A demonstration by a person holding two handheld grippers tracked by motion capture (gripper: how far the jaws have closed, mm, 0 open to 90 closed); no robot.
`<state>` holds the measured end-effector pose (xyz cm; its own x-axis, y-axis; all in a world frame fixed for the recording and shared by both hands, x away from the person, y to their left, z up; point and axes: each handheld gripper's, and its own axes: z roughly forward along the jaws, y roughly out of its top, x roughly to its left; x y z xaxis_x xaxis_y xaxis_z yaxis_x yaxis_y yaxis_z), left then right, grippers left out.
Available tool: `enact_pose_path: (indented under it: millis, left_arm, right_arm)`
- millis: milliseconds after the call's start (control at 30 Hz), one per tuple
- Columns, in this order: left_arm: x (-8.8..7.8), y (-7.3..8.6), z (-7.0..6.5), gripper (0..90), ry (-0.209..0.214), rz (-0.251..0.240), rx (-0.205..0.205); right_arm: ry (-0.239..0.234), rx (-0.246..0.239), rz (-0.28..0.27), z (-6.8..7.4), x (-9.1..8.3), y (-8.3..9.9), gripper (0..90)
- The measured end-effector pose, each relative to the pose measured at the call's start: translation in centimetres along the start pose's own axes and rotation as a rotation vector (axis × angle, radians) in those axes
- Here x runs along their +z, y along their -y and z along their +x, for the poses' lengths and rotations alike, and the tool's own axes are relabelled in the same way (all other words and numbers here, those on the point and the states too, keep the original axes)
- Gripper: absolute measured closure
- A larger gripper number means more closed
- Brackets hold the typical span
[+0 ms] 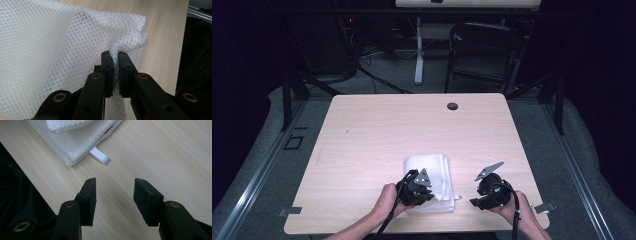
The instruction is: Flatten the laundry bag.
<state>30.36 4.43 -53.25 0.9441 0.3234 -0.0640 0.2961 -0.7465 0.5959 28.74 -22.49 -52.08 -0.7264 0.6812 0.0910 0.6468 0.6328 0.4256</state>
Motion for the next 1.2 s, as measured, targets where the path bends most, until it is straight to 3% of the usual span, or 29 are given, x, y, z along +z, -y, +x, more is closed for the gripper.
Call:
enact_pose_path:
  millis: [300,367,467,567,700,733,867,967,1200]
  left_arm:
    - [-0.2,0.0,0.1,84.8,-0.003,-0.020,-0.015]
    - [-0.3,0.0,0.1,84.8,-0.009,-0.024,-0.017]
    - [-0.3,0.1,0.2,84.8,-0.010,-0.033,-0.026]
    - [-0.5,0.1,0.3,84.8,-0.017,-0.038,-0.027]
    - [-0.7,0.2,0.3,84.8,-0.028,-0.040,-0.032]
    - [-0.7,0.2,0.3,84.8,-0.031,-0.038,-0.032]
    - [-0.9,0.3,0.3,84.9,-0.044,-0.044,-0.033]
    - [-1.2,0.3,0.4,85.0,-0.051,-0.066,-0.046]
    - [-1.9,0.6,0.4,84.9,-0.067,-0.065,-0.049]
  right_arm:
    - [-0.032,-0.084,0.004,1.9,1.6,-1.8,76.5]
    - [-0.040,-0.116,-0.019,2.8,2.6,-2.9,85.2]
    - [-0.047,-0.131,-0.042,3.2,3.2,-3.5,90.0]
    - [-0.040,-0.134,-0.065,3.7,4.5,-4.2,90.0]
    - [-0.048,-0.124,-0.037,3.8,5.9,-4.7,90.0]
    - [-0.031,-0.139,-0.008,3.8,6.4,-4.8,90.0]
    - [-0.053,-0.111,-0.045,3.9,6.7,-4.6,90.0]
    - [-0.051,-0.141,-0.022,3.7,6.5,-4.7,90.0]
    - [-0.050,-0.142,-0.022,3.8,6.6,-4.6,90.0]
